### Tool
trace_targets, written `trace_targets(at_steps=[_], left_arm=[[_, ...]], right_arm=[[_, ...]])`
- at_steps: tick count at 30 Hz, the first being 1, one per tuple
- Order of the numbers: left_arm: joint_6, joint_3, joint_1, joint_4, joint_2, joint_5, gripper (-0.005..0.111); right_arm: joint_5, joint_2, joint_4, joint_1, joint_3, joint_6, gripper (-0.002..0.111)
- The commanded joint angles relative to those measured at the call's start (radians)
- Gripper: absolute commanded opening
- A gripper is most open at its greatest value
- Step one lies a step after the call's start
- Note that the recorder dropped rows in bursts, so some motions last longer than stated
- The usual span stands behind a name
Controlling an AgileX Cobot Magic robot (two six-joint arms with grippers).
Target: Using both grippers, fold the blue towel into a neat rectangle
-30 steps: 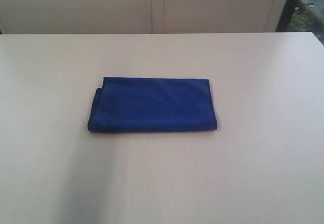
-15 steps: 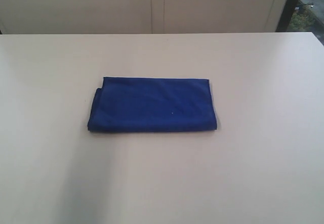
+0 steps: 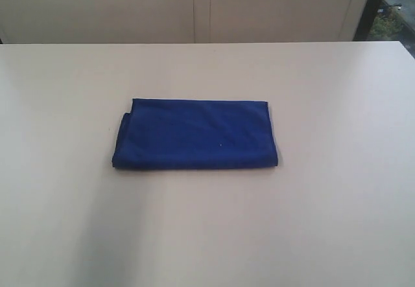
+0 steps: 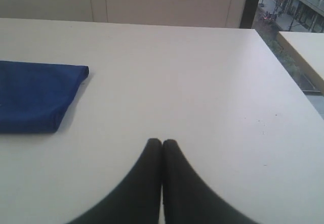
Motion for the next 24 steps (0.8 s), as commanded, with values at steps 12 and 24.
trace_targets(at_steps=[12, 24], left_arm=[[0.005, 0.004, 0.003, -0.005, -0.009, 0.005, 0.000], [0.005, 0.004, 0.003, -0.005, -0.009, 0.005, 0.000]], right_arm=[[-0.017, -0.005, -0.011, 0.008, 0.018, 0.005, 0.000], [-0.031, -0.005, -0.011, 0.008, 0.042, 0.005, 0.000]])
